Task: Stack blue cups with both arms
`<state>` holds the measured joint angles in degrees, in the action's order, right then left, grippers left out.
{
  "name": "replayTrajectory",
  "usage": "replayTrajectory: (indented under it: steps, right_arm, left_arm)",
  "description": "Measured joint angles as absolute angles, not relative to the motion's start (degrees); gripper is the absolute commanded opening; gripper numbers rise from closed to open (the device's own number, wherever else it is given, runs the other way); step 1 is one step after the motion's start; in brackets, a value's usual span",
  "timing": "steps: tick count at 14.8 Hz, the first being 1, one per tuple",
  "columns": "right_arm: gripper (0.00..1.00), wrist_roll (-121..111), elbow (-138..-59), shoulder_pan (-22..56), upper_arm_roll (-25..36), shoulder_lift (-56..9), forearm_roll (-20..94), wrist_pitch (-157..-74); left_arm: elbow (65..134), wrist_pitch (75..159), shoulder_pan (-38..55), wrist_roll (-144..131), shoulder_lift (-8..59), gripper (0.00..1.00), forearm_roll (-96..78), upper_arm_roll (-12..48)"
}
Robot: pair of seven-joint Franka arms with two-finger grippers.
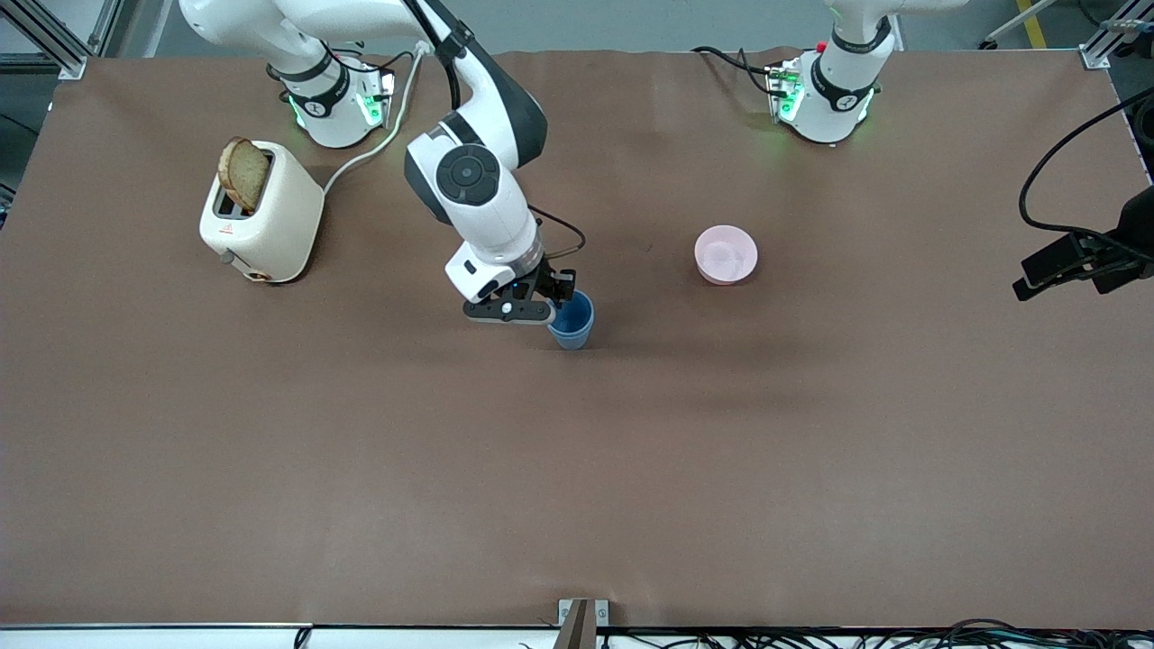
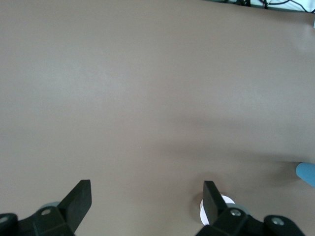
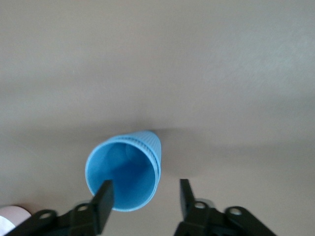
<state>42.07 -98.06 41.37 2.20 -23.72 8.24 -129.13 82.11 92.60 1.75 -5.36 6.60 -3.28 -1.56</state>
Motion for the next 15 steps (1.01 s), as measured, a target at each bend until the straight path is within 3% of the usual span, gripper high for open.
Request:
replayTrajectory:
  steps: [3, 8, 15]
  right_arm:
    - [1.00, 38.3, -97.0, 36.4, 3.3, -18.2, 8.0, -122.5]
    - [1.00, 20.9, -97.0, 18.8, 4.3, -6.9, 7.7, -110.3]
    - [1.00, 12.1, -97.3, 4.3, 4.3, -2.5, 2.3, -103.1]
  left_arm:
    - [84.8, 93.4, 1.8, -5.3, 5.0, 1.00, -3.3, -1.5]
    - [85.0, 94.3, 1.8, -4.8, 4.9, 1.00, -3.3, -1.5]
    - [85.0, 94.3, 1.8, -4.8, 4.9, 1.00, -3.3, -1.5]
